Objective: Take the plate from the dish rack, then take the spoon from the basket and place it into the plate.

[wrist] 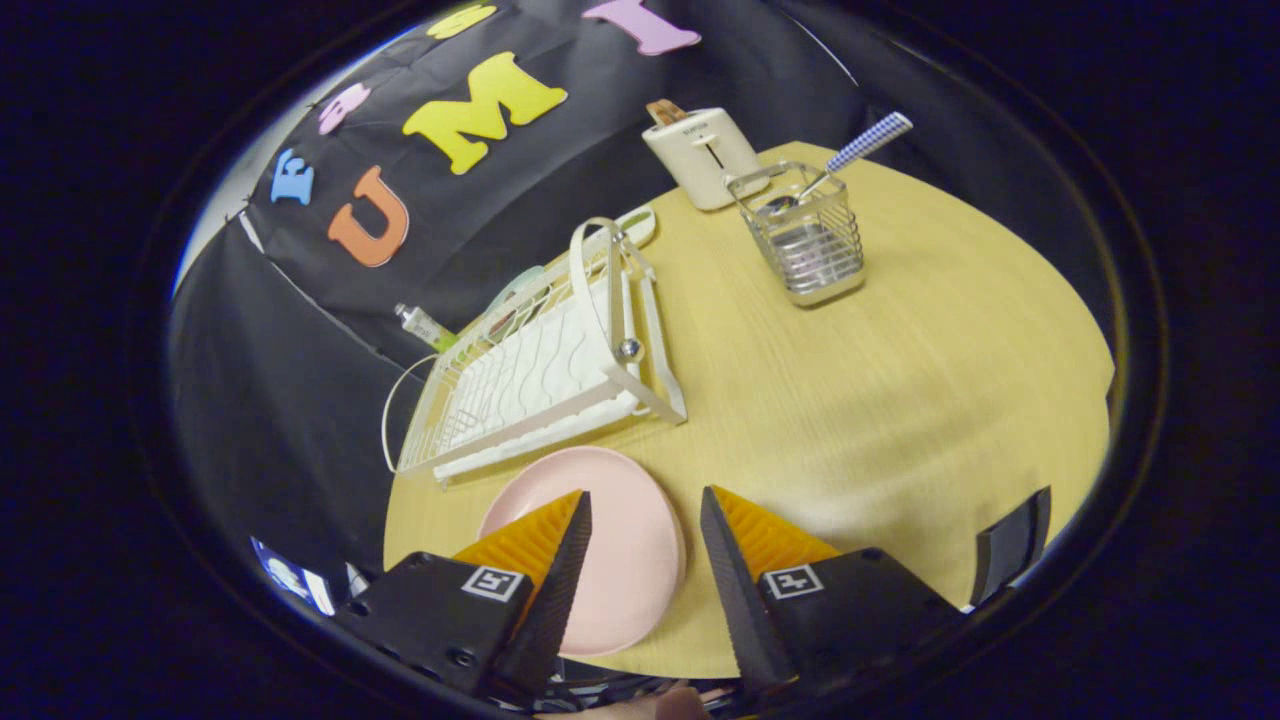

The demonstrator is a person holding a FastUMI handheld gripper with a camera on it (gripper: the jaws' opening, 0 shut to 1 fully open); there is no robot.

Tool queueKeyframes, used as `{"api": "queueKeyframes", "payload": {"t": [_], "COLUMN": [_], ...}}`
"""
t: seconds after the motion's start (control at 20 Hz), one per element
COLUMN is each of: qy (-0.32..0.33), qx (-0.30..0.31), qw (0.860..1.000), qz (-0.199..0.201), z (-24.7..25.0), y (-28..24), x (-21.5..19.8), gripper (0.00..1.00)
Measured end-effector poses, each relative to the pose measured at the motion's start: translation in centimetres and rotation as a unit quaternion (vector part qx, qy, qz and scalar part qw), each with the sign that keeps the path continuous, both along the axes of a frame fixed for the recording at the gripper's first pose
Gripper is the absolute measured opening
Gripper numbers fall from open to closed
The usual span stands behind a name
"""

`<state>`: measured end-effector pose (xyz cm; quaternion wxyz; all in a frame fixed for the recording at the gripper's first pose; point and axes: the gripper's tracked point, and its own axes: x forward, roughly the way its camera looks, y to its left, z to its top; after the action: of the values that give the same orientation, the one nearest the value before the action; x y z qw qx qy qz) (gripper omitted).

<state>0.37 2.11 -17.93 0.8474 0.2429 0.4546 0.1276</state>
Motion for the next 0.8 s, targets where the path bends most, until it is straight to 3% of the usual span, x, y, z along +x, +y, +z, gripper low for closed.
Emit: {"api": "queueKeyframes", "payload": {"t": [0.1, 0.25, 0.5, 0.65, 0.8], "qy": [-0.033, -0.096, -0.222, -0.273, -0.296], "qx": [-0.019, -0.051, -0.147, -0.173, -0.175], "qw": [0.999, 0.994, 0.960, 0.940, 0.931], "qz": [-0.006, -0.033, -0.088, -0.108, -0.122], "z": [0.9, 2.4, 5.3, 6.3, 5.9], "y": [-1.3, -4.2, -10.8, -13.7, -16.0], "x": [0.4, 1.4, 3.5, 4.7, 6.5], "gripper": [0.79, 0.79, 0.84, 0.84, 0.84]}}
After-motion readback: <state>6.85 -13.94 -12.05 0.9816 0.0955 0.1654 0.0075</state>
